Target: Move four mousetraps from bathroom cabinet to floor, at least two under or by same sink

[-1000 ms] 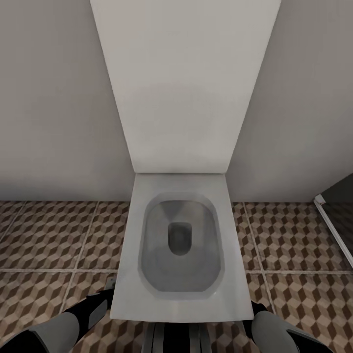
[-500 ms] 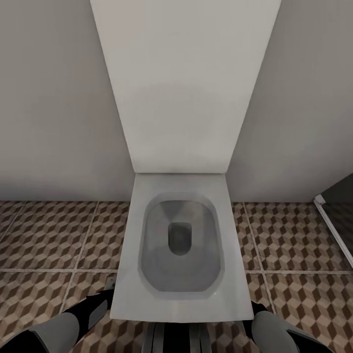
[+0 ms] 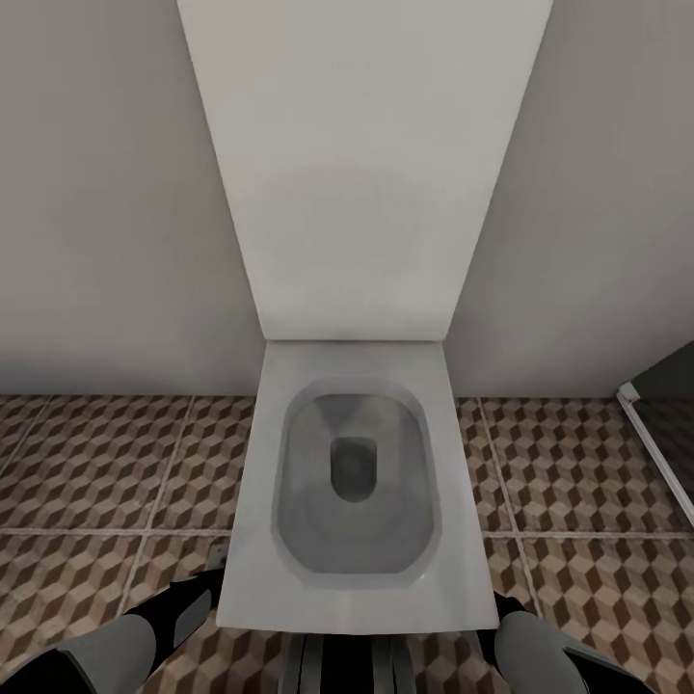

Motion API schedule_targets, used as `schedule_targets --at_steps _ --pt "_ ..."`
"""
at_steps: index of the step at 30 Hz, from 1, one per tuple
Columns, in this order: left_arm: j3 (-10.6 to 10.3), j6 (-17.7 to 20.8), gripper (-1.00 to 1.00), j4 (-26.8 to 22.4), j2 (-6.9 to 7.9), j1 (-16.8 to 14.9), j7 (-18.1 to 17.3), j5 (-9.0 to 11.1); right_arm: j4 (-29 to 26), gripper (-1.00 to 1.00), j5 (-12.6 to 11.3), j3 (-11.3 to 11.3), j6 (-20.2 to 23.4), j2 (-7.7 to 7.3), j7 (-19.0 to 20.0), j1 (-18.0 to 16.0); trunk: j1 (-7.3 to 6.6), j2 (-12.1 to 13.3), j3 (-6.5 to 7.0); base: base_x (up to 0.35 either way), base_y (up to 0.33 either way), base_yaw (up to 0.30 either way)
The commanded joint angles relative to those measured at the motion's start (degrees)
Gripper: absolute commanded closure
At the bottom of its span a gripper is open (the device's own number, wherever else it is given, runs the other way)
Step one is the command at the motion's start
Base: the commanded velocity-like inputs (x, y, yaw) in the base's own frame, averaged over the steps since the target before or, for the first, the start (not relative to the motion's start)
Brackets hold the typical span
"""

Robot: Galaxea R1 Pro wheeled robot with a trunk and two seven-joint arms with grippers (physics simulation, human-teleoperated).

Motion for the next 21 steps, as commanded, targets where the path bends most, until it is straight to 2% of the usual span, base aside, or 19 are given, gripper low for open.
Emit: schedule_targets --at_steps 1,10,15,21 --pt "-0.26 0.26 1.00 -0.09 0.03 -0.02 -0.10 0.20 -0.11 1.00 0.61 -0.12 0.29 0.13 -0.11 -0.02 -0.01 -0.01 -0.02 0.000 0.000 0.000" --pt "-0.27 0.26 1.00 -0.09 0.03 -0.04 -0.11 0.19 -0.23 1.00 0.52 -0.33 0.22 -0.93 -0.11 -0.02 -0.01 -0.01 -0.02 0.000 0.000 0.000" --pt "-0.27 0.26 1.00 -0.09 0.03 -0.04 -0.12 0.20 -0.26 1.00 0.45 -0.61 0.22 -2.23 -0.11 -0.02 -0.01 -0.01 -0.02 0.000 0.000 0.000" --pt "-0.27 0.21 1.00 -0.09 0.03 -0.03 -0.11 0.19 -0.26 1.00 0.43 -0.66 0.15 -2.55 -0.11 -0.02 -0.01 -0.01 -0.02 0.000 0.000 0.000"
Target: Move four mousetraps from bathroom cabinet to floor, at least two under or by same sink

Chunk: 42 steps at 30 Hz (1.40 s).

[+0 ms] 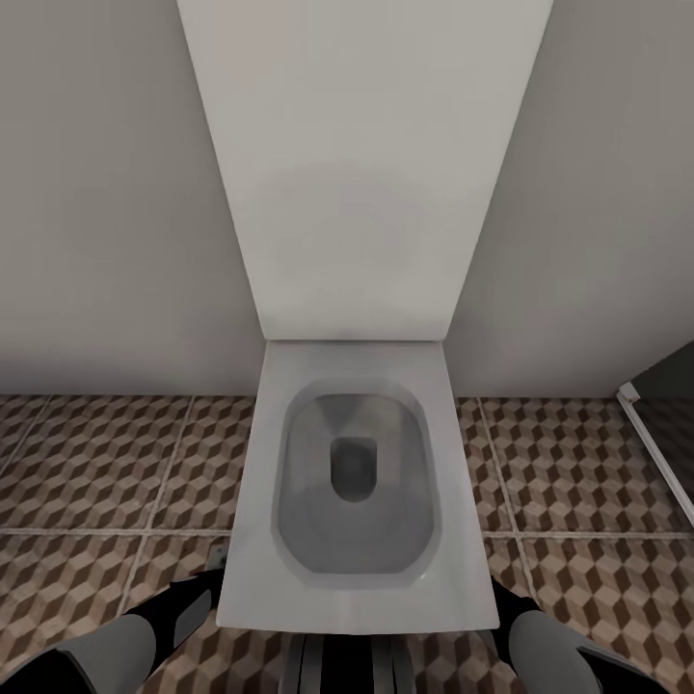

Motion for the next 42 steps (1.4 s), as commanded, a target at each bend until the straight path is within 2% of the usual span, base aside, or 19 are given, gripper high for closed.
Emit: schedule_targets --at_steps 1,20,27,32,37,42 --pt "-0.24 0.28 1.00 -0.10 0.04 -0.02 -0.11 0.20 -0.09 1.00 0.60 -0.44 0.30 0.02 -0.11 0.00 -0.01 -0.01 -0.03 0.000 0.000 0.000" --pt "-0.17 0.32 1.00 -0.07 0.04 -0.01 -0.10 0.23 -0.09 1.00 0.56 -0.45 0.31 -0.21 -0.11 0.00 -0.01 -0.01 -0.03 0.000 0.000 0.000" --pt "-0.15 0.32 1.00 -0.03 0.05 -0.01 -0.17 0.30 -0.09 1.00 0.22 -0.53 0.31 -2.92 -0.12 0.00 -0.01 -0.01 -0.03 0.000 0.000 0.000" --pt "-0.10 0.32 1.00 -0.02 0.17 0.00 -0.18 0.62 -0.09 1.00 0.17 -0.56 0.29 -3.40 -0.11 0.00 -0.01 -0.01 -0.03 0.000 0.000 0.000" --pt "0.12 0.39 1.00 -0.01 1.65 -0.02 -0.18 0.87 -0.09 1.00 0.12 -0.60 0.29 -3.76 -0.11 0.00 -0.01 -0.01 -0.03 0.000 0.000 0.000" --pt "0.22 0.40 1.00 -0.01 2.14 0.00 -0.18 0.91 -0.09 1.00 0.01 -0.62 0.26 -4.96 -0.11 0.00 -0.01 -0.01 -0.03 0.000 0.000 0.000"
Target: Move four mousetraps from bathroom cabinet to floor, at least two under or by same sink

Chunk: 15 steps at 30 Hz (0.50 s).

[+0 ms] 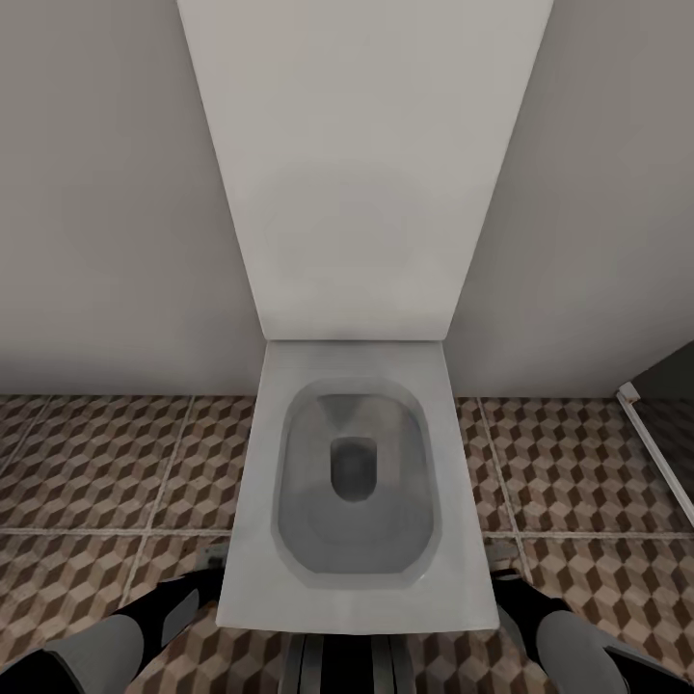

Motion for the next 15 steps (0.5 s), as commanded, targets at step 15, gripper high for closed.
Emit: schedule_targets --at_steps 15 --pt "-0.17 0.18 1.00 -0.11 0.22 -0.02 -0.04 0.26 -0.02 1.00 -0.30 -1.91 -1.14 -4.39 0.30 -0.02 -0.01 -0.01 -0.03 0.000 0.000 0.000"
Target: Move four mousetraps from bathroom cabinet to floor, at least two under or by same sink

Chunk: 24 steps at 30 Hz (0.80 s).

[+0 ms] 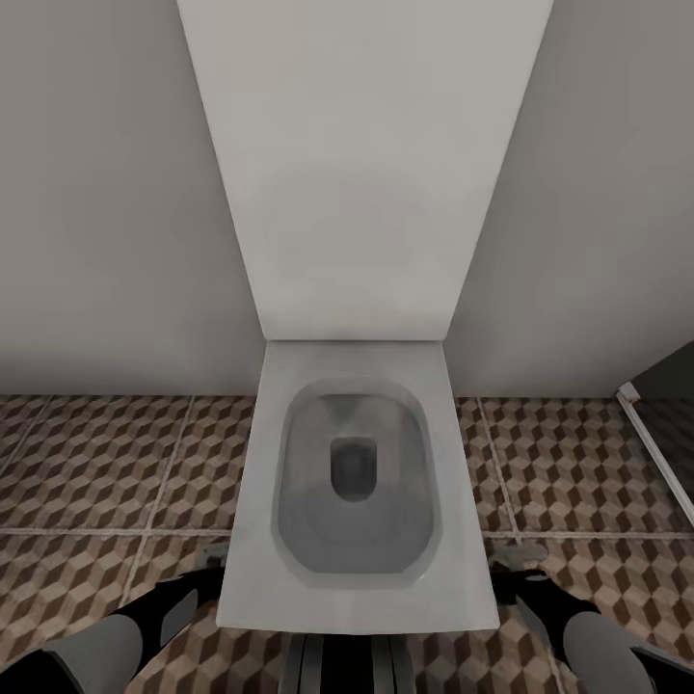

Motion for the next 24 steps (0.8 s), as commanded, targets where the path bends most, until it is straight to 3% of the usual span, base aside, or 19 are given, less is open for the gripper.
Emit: schedule_targets --at_steps 1,7,24 --pt "-0.24 0.26 1.00 -0.12 0.04 -0.02 -0.11 0.20 -0.05 1.00 0.24 -0.90 0.21 -0.52 0.06 -0.02 -0.01 -0.01 -0.03 0.000 0.000 0.000" --pt "-0.15 0.26 1.00 -0.09 0.19 0.00 -0.11 0.21 -0.01 1.00 -0.32 -1.67 0.11 -1.65 0.36 -0.02 -0.01 -0.01 -0.03 0.000 0.000 0.000" --pt "-0.05 0.17 1.00 -0.10 0.79 0.00 -0.07 0.22 0.00 1.00 -0.35 -1.82 0.07 -1.72 0.42 -0.02 -0.01 -0.01 -0.03 0.000 0.000 0.000"
